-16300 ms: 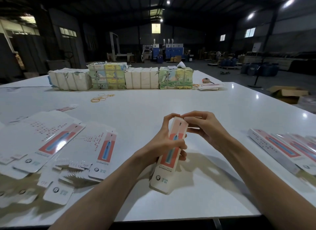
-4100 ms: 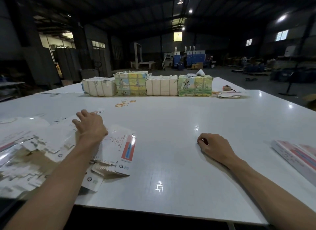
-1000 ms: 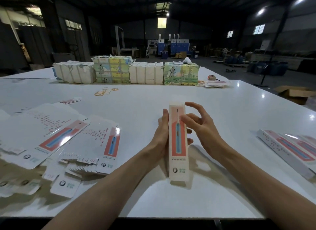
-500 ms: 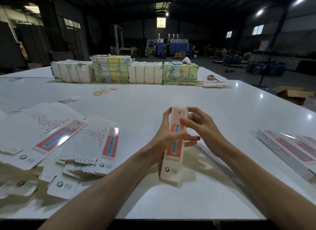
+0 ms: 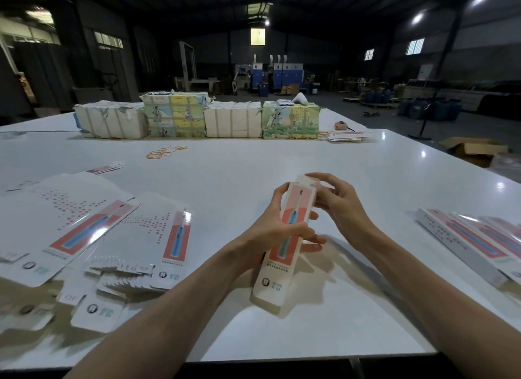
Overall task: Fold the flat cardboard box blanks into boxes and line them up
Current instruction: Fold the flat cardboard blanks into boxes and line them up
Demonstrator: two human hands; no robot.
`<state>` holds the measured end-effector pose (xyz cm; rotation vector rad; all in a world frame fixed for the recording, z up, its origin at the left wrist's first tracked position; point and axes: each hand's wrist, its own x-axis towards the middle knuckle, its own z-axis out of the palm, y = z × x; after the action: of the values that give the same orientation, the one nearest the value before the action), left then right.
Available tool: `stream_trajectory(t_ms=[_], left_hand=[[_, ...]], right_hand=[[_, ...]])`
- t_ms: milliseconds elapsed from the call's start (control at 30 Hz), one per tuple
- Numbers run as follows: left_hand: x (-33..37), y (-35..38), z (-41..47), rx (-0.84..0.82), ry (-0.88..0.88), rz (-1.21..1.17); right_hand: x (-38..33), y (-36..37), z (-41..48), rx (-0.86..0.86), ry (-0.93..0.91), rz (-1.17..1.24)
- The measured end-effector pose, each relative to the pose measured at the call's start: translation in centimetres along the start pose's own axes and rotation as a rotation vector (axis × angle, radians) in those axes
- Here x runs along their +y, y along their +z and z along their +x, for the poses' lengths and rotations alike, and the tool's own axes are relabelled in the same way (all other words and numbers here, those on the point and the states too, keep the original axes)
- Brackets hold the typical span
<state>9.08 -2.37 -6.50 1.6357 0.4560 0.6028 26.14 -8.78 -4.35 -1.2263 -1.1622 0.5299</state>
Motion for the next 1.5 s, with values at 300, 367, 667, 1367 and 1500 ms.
stream_trajectory(t_ms=[300, 367, 667, 1367, 1500], left_hand=[[0.1, 0.0, -0.2, 0.012, 0.003, 0.089], [0.1, 0.0, -0.1, 0.032, 0.001, 0.101], [-0.3, -0.2, -0.1, -0.054, 0.043, 0.071], [0.1, -0.8, -0.3, 0.013, 0.065, 0.004], [0.2, -0.5, -0.3, 0.05, 0.031, -0.064]], right_hand=[[-0.4, -0.6, 0.1, -0.06, -0.061, 0.007], [-0.7, -0.6, 0.1, -0.114, 0.018, 0.139], [-1.2, -0.9, 0.4, -0.042, 0.221, 0.291], [-0.7, -0.3, -0.3, -0.188, 0.078, 0.235], [-0.1, 0.3, -0.5, -0.097, -0.014, 0.103]])
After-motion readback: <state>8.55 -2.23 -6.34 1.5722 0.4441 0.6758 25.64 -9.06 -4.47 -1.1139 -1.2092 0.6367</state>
